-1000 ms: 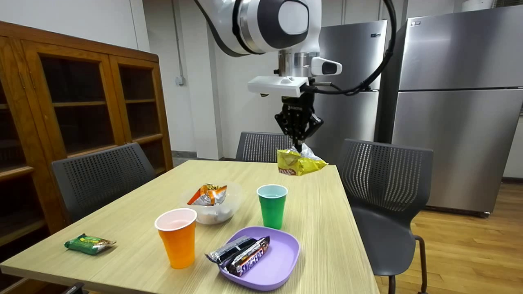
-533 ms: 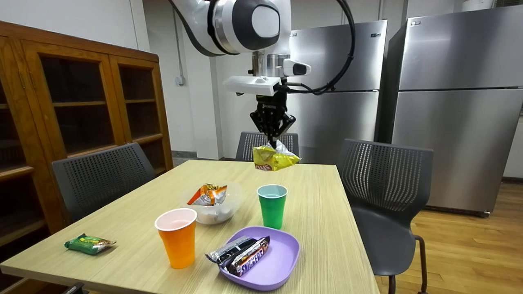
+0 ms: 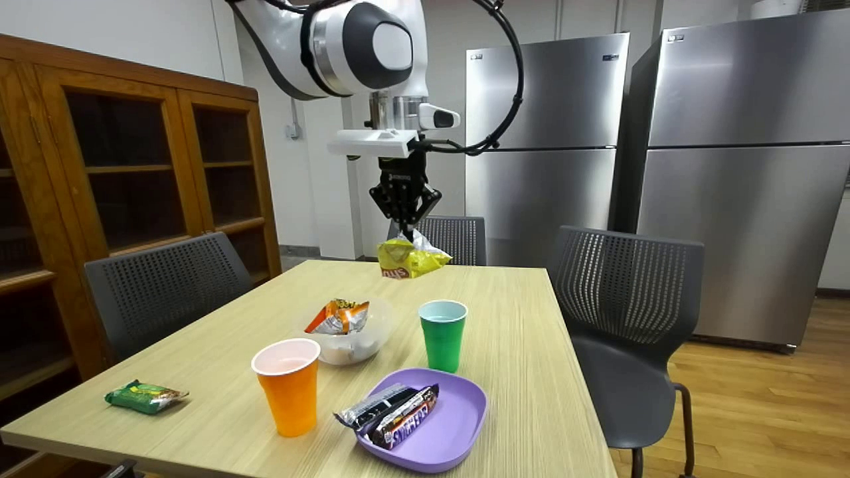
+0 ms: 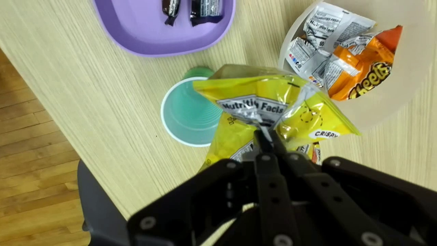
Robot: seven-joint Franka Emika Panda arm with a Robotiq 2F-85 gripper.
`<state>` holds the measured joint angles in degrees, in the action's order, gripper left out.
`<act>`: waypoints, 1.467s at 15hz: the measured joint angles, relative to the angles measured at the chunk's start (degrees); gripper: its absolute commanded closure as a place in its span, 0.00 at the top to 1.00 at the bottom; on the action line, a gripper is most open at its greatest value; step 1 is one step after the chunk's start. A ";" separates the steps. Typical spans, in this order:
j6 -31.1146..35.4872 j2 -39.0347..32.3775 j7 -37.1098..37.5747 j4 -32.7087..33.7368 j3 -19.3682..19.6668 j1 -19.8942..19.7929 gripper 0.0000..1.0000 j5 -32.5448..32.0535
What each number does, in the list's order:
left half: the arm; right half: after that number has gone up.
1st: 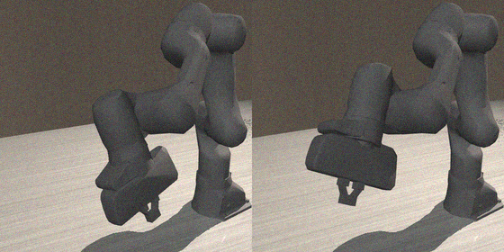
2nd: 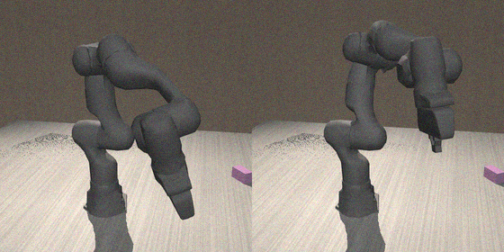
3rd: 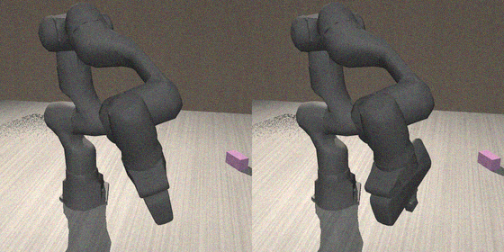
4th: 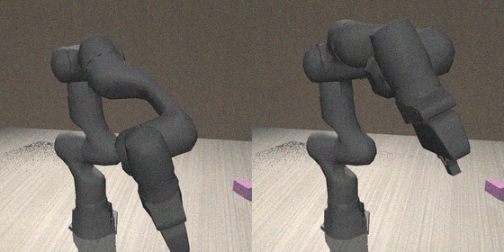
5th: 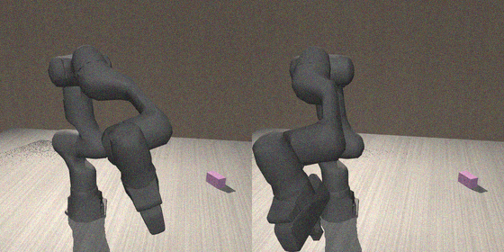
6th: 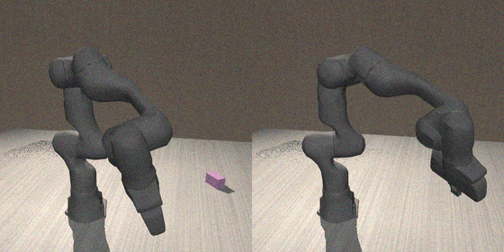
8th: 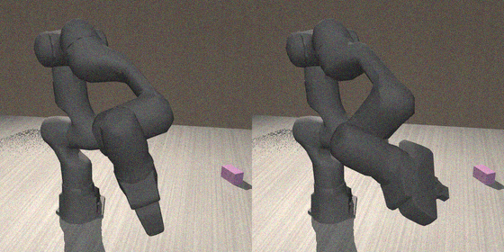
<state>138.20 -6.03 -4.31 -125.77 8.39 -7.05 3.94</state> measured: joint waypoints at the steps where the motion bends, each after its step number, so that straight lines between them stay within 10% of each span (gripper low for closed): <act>1: -0.19 -0.12 0.08 -0.29 -0.43 0.43 0.00 -0.17; 22: -1.08 -9.05 6.40 -1.40 -3.40 6.16 0.00 -4.34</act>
<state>137.12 -15.08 2.09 -127.16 4.99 -0.89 -0.40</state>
